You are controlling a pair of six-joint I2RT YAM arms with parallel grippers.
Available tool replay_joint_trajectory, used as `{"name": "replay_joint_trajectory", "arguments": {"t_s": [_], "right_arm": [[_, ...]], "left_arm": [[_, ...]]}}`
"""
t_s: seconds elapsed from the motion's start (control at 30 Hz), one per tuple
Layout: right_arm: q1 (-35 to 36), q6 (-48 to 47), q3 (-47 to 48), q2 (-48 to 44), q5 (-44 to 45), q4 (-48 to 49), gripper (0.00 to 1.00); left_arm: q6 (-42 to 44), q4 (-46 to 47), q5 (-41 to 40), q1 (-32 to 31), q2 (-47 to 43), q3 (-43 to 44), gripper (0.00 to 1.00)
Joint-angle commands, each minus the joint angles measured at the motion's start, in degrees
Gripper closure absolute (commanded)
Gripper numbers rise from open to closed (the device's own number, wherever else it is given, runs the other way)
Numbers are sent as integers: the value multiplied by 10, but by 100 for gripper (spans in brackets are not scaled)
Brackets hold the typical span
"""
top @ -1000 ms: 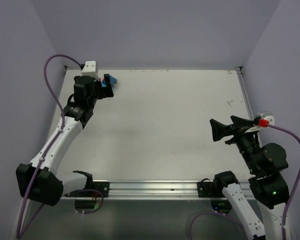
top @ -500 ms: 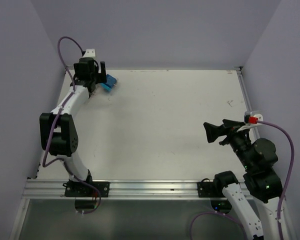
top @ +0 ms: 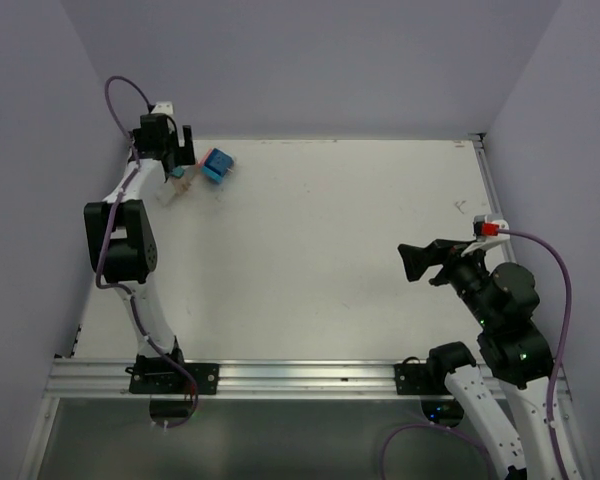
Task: Pull the plug off the socket
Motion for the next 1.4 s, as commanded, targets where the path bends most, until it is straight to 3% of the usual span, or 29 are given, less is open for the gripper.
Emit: {"name": "replay_joint_trajectory", "arguments": {"t_s": [0.0, 0.4, 1.07, 1.17, 1.37], "right_arm": [[2, 11, 2, 12, -13, 32, 1], [2, 12, 5, 23, -12, 31, 1], [2, 5, 19, 1, -12, 12, 1], [3, 3, 19, -2, -7, 11, 1], [3, 2, 14, 1, -9, 15, 1]], "left_arm": [[12, -9, 31, 18, 26, 33, 0], [-2, 11, 103, 36, 51, -22, 0], [-40, 38, 95, 36, -21, -118, 20], [-53, 37, 95, 36, -30, -128, 17], [-60, 50, 68, 36, -40, -129, 3]]}}
